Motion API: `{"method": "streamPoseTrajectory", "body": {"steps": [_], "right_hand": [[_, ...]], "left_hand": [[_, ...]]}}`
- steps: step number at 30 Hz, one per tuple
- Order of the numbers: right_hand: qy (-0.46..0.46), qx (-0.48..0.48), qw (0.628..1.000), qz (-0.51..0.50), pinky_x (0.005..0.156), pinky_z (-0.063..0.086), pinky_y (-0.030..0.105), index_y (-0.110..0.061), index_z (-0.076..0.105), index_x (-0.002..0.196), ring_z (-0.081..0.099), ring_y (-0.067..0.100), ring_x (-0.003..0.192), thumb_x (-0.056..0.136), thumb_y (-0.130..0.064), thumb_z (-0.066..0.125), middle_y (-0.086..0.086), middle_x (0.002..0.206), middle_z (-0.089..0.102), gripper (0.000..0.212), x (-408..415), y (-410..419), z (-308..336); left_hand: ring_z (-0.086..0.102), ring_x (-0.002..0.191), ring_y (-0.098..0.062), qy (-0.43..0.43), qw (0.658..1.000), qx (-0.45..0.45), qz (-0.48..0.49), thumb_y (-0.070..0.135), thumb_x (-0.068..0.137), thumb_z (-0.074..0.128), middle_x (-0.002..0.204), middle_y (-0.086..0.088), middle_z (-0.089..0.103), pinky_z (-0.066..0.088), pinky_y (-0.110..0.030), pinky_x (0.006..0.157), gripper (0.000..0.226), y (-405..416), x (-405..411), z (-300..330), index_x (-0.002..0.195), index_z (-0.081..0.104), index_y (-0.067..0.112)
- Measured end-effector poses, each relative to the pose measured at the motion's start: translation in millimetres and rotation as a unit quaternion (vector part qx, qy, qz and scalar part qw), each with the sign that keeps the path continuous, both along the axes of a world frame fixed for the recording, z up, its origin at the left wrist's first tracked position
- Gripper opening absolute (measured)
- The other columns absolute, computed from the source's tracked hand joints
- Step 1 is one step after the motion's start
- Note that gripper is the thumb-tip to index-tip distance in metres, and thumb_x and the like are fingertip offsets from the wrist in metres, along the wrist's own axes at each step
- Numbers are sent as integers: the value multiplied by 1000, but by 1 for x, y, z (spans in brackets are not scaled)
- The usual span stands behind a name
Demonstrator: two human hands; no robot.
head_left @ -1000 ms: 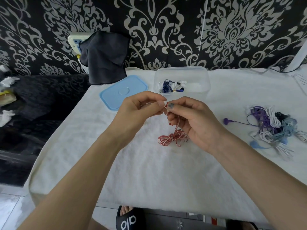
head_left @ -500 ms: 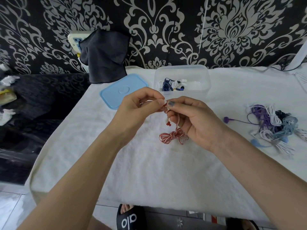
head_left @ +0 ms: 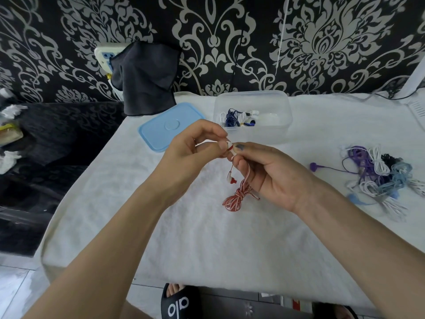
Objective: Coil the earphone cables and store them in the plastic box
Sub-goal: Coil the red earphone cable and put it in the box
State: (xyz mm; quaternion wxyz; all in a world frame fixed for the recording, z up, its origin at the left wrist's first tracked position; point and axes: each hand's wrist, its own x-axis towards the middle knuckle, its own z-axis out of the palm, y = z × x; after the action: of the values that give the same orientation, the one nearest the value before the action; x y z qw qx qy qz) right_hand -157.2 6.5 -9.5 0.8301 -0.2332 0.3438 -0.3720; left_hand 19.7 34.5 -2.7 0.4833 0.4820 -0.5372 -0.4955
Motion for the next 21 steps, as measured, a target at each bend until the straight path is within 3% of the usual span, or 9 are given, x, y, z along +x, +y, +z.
{"method": "streamPoseTrajectory", "body": {"steps": [6,14,18,21], "right_hand": [[-34,29,999,18,56,55,12,1,75,80,65,6,60,87,-3,63,11,77,70,15,1,1,1],[-79,42,996,30,56,54,12,3,70,92,63,6,61,78,-5,66,11,80,70,17,0,4,0],[-75,35,996,32,56,55,13,2,74,85,64,7,61,77,-5,66,11,79,67,13,1,4,1],[-67,34,997,29,56,55,14,2,75,80,65,8,61,77,-4,65,10,73,66,12,1,6,3]], "left_hand": [[72,81,-20,-79,994,-69,5,0,98,62,83,-14,74,54,-25,81,3,5,-1,2,96,64,1],[72,82,-24,-126,982,-140,5,-3,94,67,91,-9,71,54,-32,81,12,7,-1,0,89,65,8],[72,83,-23,-134,980,-149,7,-4,92,69,93,-8,70,56,-33,83,13,7,-1,2,88,64,7],[72,85,-27,-142,979,-148,13,-5,91,71,94,-6,70,59,-45,86,16,8,0,3,89,65,10]]}}
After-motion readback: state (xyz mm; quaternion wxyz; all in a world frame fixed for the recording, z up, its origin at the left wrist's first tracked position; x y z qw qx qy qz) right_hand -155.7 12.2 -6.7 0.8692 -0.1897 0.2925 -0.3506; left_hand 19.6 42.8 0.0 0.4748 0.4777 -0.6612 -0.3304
